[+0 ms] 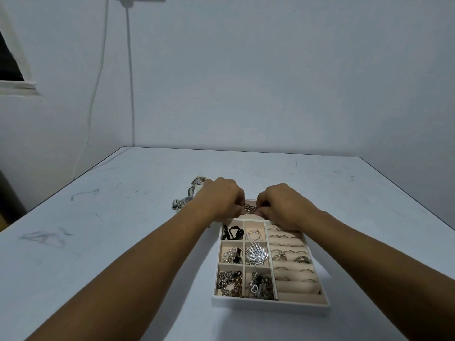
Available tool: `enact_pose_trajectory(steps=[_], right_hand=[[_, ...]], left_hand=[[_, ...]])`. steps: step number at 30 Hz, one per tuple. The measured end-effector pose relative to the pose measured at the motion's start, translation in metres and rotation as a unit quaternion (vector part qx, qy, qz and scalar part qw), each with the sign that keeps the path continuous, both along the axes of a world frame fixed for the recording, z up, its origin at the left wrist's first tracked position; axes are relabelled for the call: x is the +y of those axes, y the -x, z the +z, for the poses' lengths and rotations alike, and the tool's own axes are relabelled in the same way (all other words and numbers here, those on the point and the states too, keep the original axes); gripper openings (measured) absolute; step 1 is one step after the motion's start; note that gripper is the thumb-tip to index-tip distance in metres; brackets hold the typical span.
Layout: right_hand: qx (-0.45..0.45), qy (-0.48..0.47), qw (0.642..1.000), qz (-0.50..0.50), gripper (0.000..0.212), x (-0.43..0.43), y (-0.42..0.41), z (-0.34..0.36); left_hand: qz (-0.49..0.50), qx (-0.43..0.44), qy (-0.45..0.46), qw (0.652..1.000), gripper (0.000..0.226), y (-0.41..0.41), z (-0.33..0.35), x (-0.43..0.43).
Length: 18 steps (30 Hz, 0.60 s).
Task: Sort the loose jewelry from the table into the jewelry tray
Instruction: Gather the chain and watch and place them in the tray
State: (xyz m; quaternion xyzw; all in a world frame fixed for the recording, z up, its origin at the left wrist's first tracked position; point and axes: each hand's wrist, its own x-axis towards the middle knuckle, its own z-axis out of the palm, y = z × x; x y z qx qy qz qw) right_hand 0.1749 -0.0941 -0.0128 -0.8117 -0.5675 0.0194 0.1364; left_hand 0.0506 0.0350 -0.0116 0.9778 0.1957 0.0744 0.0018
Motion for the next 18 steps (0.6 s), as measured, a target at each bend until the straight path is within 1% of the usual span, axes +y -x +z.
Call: enact_pose_trajectory(steps=[3,5,7,13,18], right_hand=[[-0.018,-0.018,1.000,-0.006,0.013,0.000,0.001,-0.003],[-0.039,-0.025,0.999,-0.004,0.012,0.001,0.004,-0.004],[-0.053,-0.032,0.998,-0.004,0.009,0.001,0.005,-0.004],[-0.023,-0.038,0.999,-0.015,0.013,0.000,0.004,-0.001],[0.007,-0.050,0.999,-0.020,0.021,-0.002,0.004,-0.004]], left_hand=[[0.003,-0.013,-0.027,1.000,0.022,0.003,0.000,-0.001],[0.009,-0.027,-0.049,0.998,0.022,0.003,-0.001,-0.003],[0.014,-0.049,-0.052,0.997,0.021,0.006,-0.002,-0.003],[0.036,-0.053,0.031,0.997,0.020,0.015,-0.004,-0.001],[0.037,-0.080,0.051,0.995,0.019,0.018,-0.006,-0.005]])
